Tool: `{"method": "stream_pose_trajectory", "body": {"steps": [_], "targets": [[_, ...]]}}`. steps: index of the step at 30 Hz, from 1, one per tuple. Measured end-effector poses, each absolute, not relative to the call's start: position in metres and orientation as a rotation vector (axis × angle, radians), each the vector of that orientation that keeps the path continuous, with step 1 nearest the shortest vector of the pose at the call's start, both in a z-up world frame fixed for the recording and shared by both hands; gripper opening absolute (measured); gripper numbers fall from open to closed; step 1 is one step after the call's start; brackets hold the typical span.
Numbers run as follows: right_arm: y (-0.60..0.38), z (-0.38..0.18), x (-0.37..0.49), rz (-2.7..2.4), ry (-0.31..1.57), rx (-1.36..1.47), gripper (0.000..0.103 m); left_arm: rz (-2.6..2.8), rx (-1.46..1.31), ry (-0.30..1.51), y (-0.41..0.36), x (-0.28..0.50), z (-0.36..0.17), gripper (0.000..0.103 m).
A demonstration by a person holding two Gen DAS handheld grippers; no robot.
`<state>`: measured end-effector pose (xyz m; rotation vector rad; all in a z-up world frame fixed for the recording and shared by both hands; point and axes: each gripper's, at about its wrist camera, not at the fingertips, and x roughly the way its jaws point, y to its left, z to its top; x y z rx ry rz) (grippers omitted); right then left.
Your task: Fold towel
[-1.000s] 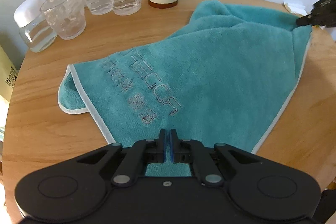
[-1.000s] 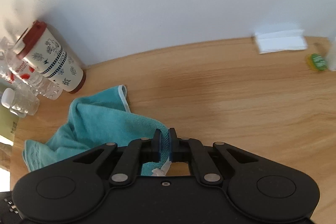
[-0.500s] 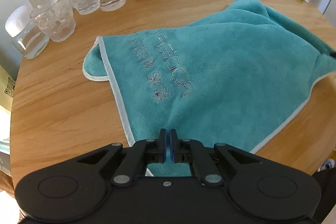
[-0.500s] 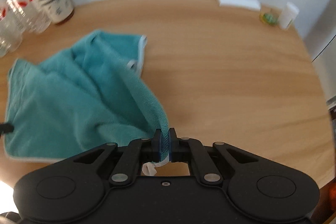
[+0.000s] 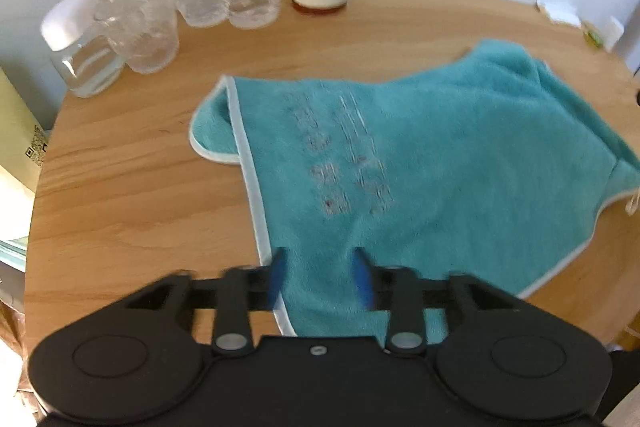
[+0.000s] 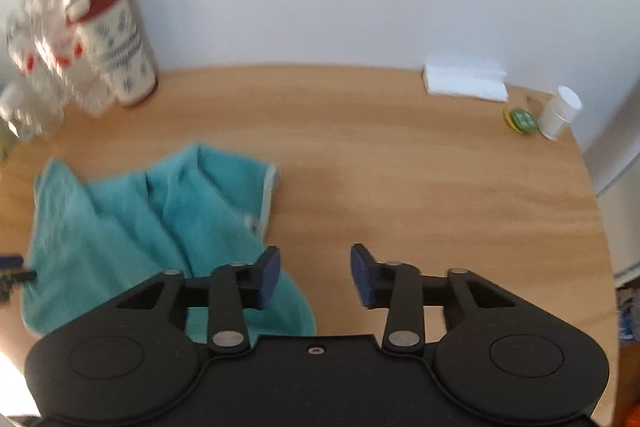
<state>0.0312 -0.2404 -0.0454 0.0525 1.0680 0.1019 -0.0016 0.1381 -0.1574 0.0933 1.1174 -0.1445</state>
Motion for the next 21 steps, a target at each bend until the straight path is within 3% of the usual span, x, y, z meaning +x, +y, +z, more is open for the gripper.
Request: {"method": "stream_pose_trajectory", "body": {"steps": [13,19,21], "targets": [[-0.248,-0.121,0.126,0.235,1.203,0.284,0.044,-0.095,-0.138,1.170,0.151,0.023,-0.171,0.044],[-0.246,-0.135,0.132,0.275,1.239,0.335,0.029,-0.067,-0.118,1.159,0.149,0.027,-0.174,0.034],[-0.245,-0.137,0.132,0.286,1.241,0.351,0.013,-0.041,-0.100,1.162,0.148,0.028,-0.174,0.025]]}}
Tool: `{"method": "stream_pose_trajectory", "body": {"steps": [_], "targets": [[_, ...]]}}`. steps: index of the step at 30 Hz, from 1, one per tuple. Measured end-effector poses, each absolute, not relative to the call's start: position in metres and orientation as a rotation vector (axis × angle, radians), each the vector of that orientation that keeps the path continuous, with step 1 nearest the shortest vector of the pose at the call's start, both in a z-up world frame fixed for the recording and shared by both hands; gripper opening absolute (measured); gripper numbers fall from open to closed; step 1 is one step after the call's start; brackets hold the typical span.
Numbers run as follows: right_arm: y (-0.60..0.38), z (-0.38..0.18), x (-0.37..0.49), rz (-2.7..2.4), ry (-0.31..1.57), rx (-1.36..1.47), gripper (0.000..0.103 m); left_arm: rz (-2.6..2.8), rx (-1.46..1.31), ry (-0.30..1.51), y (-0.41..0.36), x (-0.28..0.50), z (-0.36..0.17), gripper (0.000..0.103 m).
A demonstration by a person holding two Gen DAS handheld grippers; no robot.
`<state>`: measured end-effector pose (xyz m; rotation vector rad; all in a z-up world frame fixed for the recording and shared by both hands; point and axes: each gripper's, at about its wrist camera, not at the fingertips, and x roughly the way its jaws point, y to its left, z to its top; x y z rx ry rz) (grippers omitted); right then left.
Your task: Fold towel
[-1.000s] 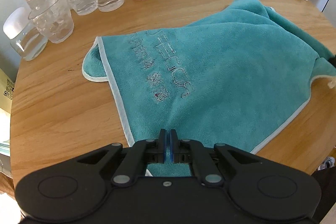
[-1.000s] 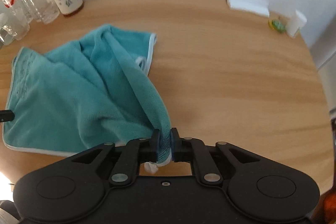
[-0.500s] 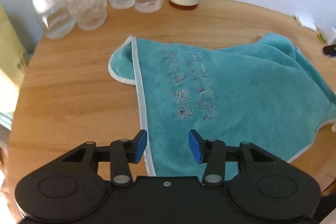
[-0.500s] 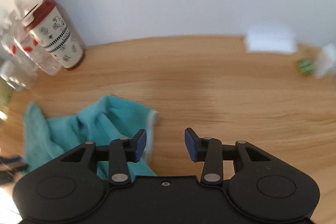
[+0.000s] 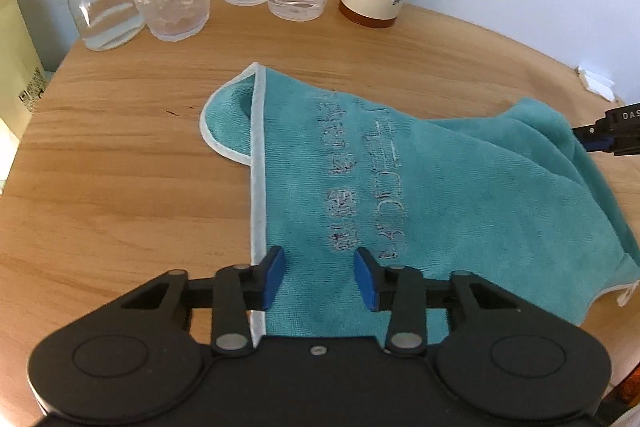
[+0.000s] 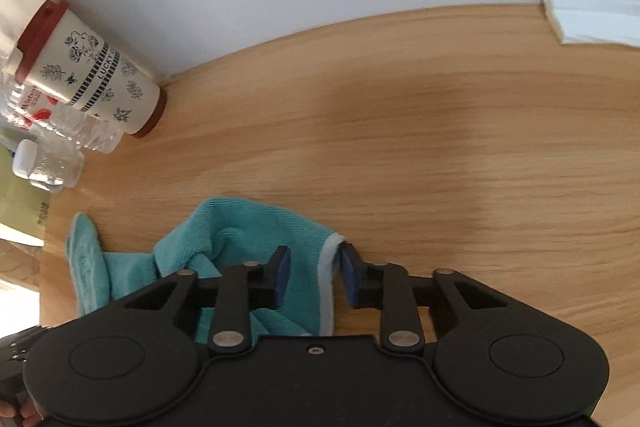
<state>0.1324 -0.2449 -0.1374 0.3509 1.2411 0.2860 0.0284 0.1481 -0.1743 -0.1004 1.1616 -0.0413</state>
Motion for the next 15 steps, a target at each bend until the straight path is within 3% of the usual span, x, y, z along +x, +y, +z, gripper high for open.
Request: {"method": "stream_pose_trajectory", "body": {"steps": [1,5,15], "targets": [[-0.243,-0.138,0.133,0.287,1.245,0.345,0.010,-0.030,-0.097,1.163,0.148,0.028,-0.175,0.018],[-0.242,-0.131,0.131,0.284,1.203,0.333,0.006,0.017,-0.099,1.184,0.153,0.031,-0.174,0.006],[-0.271,-0.052,0.093,0.160,0.929,0.302,0.004,0.065,0.046,1.158,0.141,0.030,-0.168,0.003]]}}
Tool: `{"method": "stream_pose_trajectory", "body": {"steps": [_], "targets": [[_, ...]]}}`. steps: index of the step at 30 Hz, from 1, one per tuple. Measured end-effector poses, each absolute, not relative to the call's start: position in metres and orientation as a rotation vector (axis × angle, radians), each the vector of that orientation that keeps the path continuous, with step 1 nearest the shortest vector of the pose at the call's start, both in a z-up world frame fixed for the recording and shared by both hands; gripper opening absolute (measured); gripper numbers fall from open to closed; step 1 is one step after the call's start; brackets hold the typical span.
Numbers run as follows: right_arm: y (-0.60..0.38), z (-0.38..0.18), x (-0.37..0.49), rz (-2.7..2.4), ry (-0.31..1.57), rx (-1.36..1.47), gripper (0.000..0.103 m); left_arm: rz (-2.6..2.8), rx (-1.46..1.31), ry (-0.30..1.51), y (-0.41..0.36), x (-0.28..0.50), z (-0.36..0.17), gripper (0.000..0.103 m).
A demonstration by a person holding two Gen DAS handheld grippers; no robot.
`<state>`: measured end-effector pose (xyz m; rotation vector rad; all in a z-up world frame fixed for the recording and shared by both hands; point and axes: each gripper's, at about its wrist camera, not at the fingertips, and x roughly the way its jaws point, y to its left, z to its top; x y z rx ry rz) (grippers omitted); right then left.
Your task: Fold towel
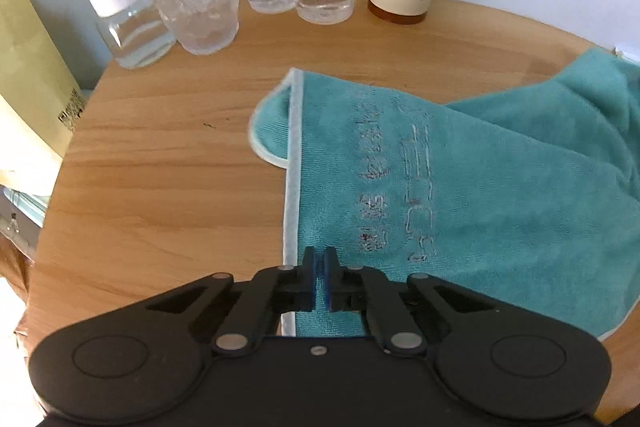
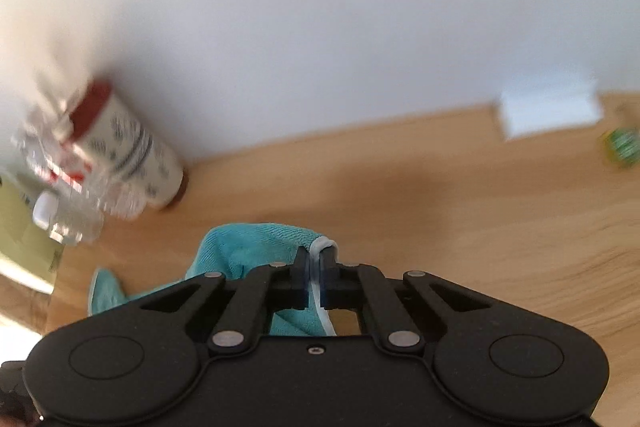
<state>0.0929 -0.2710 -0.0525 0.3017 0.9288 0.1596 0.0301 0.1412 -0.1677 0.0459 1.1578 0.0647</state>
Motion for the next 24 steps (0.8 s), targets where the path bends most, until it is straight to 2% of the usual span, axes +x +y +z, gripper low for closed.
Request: {"method": "stream_pose_trajectory", "body": {"steps": [5,12,19,24], "targets": [[-0.307,-0.015,0.057,0.001,0.791,0.249,0.004,0.060,0.091,1.163,0.150,0.028,-0.167,0.002],[-0.345,-0.016,0.045,-0.179,0.780,0.196,0.004,0.064,0.149,1.165,0.159,0.028,-0.165,0.003],[-0.347,-0.056,0.040,-0.246,0.867,0.135,0.004,0.051,0.173,1.172,0.157,0.030,-0.167,0.003],[-0.347,-0.096,0.051,-0.287,0.940,0.071,0.011,0.049,0.189,1.182,0.153,0.025,-0.172,0.003]]}}
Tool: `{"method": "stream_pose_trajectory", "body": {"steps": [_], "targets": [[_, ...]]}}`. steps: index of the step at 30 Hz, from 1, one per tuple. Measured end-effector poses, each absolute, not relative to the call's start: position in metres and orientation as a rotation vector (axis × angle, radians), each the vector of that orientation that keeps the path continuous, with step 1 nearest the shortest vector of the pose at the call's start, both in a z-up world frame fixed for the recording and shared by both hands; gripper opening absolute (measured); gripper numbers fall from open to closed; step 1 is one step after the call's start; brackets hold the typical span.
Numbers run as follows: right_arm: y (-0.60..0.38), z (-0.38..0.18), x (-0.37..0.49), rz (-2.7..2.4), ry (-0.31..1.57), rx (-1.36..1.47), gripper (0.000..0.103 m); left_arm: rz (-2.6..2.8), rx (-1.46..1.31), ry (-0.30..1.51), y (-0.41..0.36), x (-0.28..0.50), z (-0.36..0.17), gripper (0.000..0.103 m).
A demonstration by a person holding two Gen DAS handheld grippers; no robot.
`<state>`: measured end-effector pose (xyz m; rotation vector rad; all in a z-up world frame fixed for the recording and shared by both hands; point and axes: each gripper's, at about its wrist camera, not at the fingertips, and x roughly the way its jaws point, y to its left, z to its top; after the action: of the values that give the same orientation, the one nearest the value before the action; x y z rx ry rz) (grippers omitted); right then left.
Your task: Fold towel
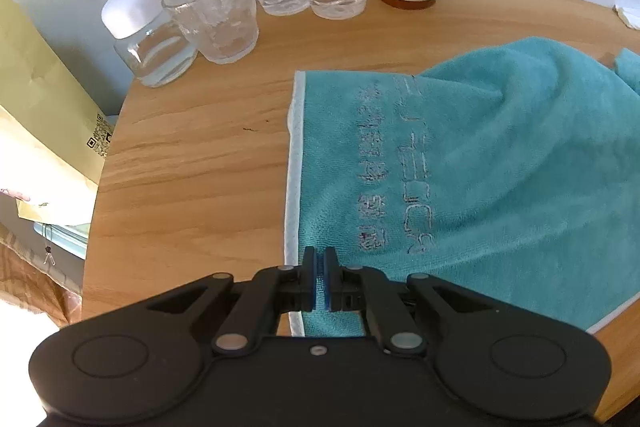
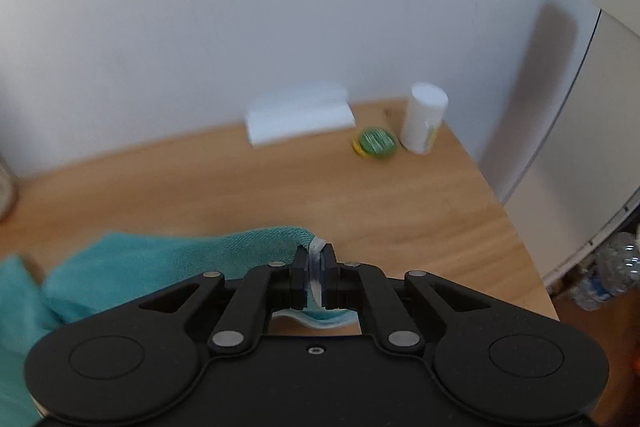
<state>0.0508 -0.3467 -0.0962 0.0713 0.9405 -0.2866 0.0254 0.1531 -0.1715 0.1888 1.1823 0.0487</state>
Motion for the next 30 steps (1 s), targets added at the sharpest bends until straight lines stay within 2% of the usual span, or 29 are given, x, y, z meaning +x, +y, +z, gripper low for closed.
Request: {"method": "stream_pose_trajectory", "body": {"steps": [1,3,5,10,16,20,26,27,28,29,30], "targets": [[-0.347,-0.100,0.051,-0.294,0.951,0.047,0.013,0.047,0.192,1.184,0.152,0.025,-0.172,0.003],[-0.350,-0.100,0.046,-0.307,0.952,0.021,0.034,0.044,0.194,1.185,0.151,0.025,-0.173,0.003],[-0.354,-0.094,0.038,-0.300,0.939,0.018,0.045,0.042,0.193,1.190,0.151,0.024,-0.173,0.003],[-0.381,-0.076,0.005,-0.247,0.944,0.044,0.047,0.030,0.206,1.195,0.152,0.025,-0.175,0.003],[-0.394,-0.100,-0.002,-0.165,1.030,0.079,0.047,0.037,0.177,1.215,0.156,0.030,-0.174,0.003],[-0.397,-0.111,0.004,-0.137,1.025,0.147,0.047,0.048,0.187,1.231,0.155,0.033,-0.174,0.003],[-0.397,-0.125,0.020,-0.109,0.991,0.085,0.047,0.066,0.183,1.250,0.155,0.035,-0.175,0.004],[-0.399,-0.126,0.022,-0.110,0.980,0.088,0.046,0.070,0.184,1.255,0.155,0.036,-0.175,0.004],[-0.402,-0.125,0.023,-0.099,0.973,0.107,0.039,0.073,0.183,1.258,0.155,0.036,-0.175,0.004],[-0.407,-0.123,0.026,-0.071,0.971,0.142,0.004,0.077,0.181,1.261,0.155,0.037,-0.175,0.004],[-0.410,-0.121,0.027,-0.051,0.972,0.171,0.004,0.079,0.178,1.262,0.155,0.038,-0.175,0.004]]}}
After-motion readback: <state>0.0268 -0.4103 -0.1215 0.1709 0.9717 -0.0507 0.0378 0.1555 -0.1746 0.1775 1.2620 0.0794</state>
